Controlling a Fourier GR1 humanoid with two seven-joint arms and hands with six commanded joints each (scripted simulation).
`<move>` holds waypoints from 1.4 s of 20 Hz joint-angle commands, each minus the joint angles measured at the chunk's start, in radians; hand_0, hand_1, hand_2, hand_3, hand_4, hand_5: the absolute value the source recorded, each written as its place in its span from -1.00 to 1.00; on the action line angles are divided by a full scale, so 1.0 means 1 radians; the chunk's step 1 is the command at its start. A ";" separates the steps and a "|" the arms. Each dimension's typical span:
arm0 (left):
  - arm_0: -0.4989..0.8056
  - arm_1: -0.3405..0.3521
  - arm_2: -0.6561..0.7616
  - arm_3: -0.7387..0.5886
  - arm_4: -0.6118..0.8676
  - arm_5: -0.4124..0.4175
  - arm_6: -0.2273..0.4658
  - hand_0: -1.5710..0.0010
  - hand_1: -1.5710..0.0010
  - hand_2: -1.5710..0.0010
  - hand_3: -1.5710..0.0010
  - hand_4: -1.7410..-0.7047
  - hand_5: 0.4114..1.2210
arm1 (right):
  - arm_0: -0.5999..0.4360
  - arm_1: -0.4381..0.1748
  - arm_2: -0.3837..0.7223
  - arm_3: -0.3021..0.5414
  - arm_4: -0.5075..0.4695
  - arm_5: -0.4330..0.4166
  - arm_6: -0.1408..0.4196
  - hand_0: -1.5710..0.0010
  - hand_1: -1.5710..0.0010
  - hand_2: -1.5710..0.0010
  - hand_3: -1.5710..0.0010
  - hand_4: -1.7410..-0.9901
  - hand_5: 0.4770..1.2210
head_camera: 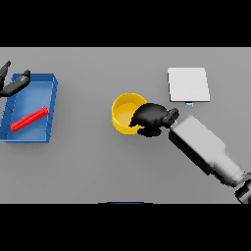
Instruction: Pick up the red beaker and tilt it to pour out 1 green nut into yellow bowl. Pick up the yellow bowl and place it on the metallic measuring scale.
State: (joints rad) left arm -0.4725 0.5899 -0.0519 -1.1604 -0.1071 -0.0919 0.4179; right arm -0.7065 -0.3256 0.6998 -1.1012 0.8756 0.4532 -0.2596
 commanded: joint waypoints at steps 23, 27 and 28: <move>0.018 0.002 0.014 -0.043 0.034 -0.009 0.012 1.00 1.00 1.00 1.00 0.79 -0.26 | -0.026 -0.173 -0.145 -0.199 -0.095 0.132 0.166 -0.96 -1.00 -0.89 -0.52 -1.00 1.00; 0.002 -0.001 0.019 -0.057 0.045 -0.007 0.058 1.00 1.00 1.00 1.00 0.75 -0.21 | -0.067 -0.204 -0.190 -0.121 -0.087 0.046 0.138 -0.98 -1.00 -0.95 -0.48 -1.00 1.00; 0.006 0.007 0.027 -0.059 0.054 -0.013 0.063 1.00 1.00 1.00 1.00 0.74 -0.20 | -0.076 -0.207 -0.200 -0.097 -0.086 0.027 0.143 -0.99 -1.00 -0.95 -0.47 -1.00 1.00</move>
State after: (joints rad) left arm -0.4660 0.5971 -0.0247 -1.2196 -0.0536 -0.1045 0.4809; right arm -0.7825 -0.5328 0.4998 -1.1983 0.7904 0.4800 -0.1125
